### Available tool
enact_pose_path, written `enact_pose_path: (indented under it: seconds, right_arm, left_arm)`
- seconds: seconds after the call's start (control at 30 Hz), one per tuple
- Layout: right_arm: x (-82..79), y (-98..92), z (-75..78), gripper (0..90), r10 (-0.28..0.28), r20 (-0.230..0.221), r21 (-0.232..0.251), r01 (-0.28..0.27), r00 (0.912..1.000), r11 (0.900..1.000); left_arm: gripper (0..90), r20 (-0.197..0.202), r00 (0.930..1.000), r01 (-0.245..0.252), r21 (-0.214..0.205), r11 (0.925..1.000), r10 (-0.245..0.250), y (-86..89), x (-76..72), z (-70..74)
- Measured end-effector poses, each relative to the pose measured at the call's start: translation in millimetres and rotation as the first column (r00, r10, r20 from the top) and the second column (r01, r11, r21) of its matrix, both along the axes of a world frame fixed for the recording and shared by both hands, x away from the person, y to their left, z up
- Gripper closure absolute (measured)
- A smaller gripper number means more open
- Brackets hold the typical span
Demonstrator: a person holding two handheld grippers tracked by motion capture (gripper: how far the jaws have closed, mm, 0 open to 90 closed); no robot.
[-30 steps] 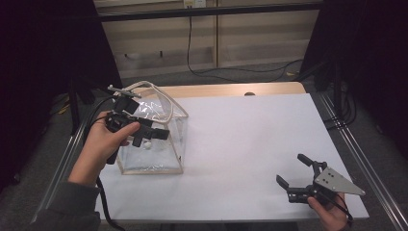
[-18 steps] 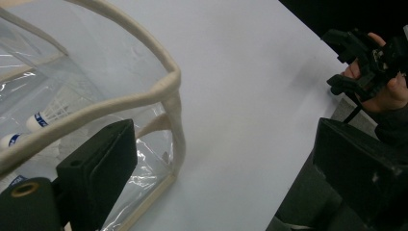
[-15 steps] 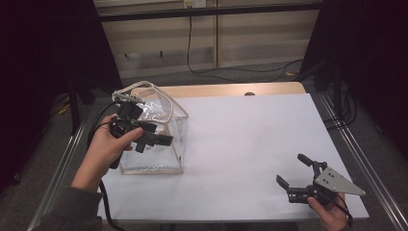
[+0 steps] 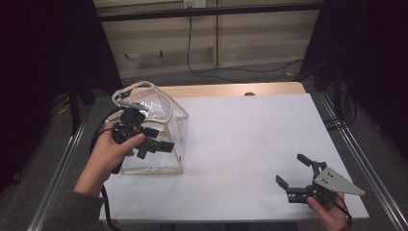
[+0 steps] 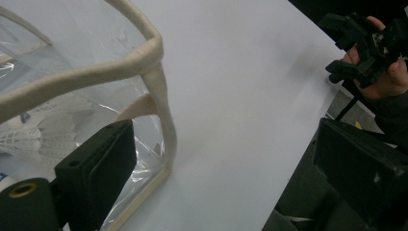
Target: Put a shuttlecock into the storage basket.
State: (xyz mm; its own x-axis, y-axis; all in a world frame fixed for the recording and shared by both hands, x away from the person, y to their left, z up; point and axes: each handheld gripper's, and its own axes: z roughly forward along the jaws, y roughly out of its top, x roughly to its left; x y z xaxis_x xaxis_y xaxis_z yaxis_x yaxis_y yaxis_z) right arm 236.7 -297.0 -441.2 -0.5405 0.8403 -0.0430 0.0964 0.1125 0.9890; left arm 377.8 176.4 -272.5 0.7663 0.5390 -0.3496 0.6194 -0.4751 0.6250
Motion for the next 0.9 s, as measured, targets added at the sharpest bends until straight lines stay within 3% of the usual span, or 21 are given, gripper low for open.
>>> enact_pose_path:
  seconds: [0.9]
  right_arm:
    - [0.0,-0.1,0.0,1.7,0.0,0.0,-0.001,0.0,1.0,1.0]
  left_arm:
    - [7.0,0.014,0.9997,0.022,0.016,0.9996,-0.022,1.9,-6.6,-24.2]
